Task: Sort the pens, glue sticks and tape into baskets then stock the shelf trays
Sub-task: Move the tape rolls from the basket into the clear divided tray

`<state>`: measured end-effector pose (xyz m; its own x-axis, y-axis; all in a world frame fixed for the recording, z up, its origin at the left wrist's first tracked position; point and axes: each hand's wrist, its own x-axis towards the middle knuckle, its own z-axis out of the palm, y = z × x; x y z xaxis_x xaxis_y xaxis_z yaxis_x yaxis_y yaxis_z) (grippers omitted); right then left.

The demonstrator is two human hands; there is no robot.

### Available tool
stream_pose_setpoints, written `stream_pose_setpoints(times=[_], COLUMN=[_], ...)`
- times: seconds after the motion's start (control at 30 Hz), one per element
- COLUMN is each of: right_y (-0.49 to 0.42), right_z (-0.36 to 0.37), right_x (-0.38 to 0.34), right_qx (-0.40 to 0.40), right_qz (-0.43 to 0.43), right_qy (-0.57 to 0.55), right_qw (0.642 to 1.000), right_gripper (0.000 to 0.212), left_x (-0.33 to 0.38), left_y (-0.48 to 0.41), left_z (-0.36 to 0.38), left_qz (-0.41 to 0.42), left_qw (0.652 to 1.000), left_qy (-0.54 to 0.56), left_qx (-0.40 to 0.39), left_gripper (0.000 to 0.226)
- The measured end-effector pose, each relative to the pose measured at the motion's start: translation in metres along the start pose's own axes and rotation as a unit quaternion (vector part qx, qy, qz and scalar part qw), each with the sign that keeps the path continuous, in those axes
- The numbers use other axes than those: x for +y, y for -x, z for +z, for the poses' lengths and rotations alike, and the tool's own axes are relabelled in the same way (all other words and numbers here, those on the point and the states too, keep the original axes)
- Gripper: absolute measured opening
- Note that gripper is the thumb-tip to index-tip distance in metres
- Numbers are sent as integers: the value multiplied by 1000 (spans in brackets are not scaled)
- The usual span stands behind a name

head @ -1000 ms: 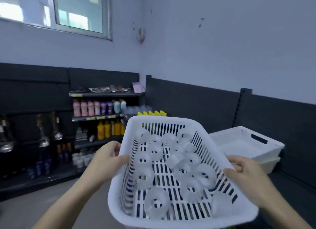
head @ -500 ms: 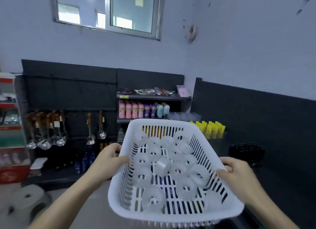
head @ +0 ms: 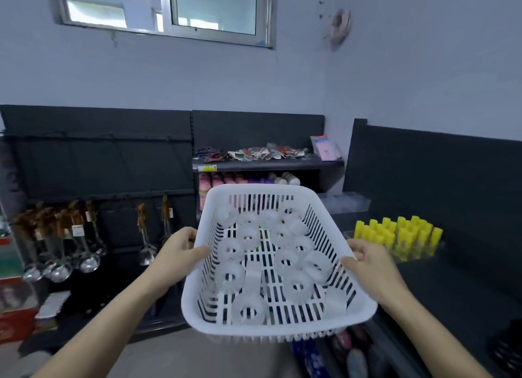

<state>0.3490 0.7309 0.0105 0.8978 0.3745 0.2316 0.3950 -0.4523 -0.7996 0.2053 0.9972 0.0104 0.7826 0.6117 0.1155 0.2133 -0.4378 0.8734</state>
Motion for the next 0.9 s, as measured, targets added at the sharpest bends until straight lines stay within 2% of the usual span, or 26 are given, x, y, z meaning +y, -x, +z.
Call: stream_pose_setpoints(times=[0.17, 0.4, 0.6, 0.73, 0.83, 0.9], right_y=[-83, -182, -249, -273, -288, -298], right_z=[39, 101, 140, 144, 138, 133], right_x=[13, 43, 52, 60, 71, 79], right_qx=[13, 71, 182, 260, 296, 318], right_qz=[15, 93, 150, 201, 231, 248], right_qy=[-1, 12, 38, 51, 80, 103], right_qw=[1000, 993, 971, 943, 923, 909], right_gripper=[28, 23, 26, 23, 24, 23], left_x=[-18, -51, -63, -49, -33, -23], left_y=[-96, -244, -376, -446, -482, -504], left_z=[8, 37, 72, 121, 160, 187], left_qz=[6, 59, 129, 182, 215, 227], left_qw=[1000, 996, 979, 960, 938, 922], left_qy=[-1, 13, 34, -4, -2, -8], left_qx=[-15, -62, -154, -211, -270, -313], left_gripper=[10, 8, 22, 17, 17, 25])
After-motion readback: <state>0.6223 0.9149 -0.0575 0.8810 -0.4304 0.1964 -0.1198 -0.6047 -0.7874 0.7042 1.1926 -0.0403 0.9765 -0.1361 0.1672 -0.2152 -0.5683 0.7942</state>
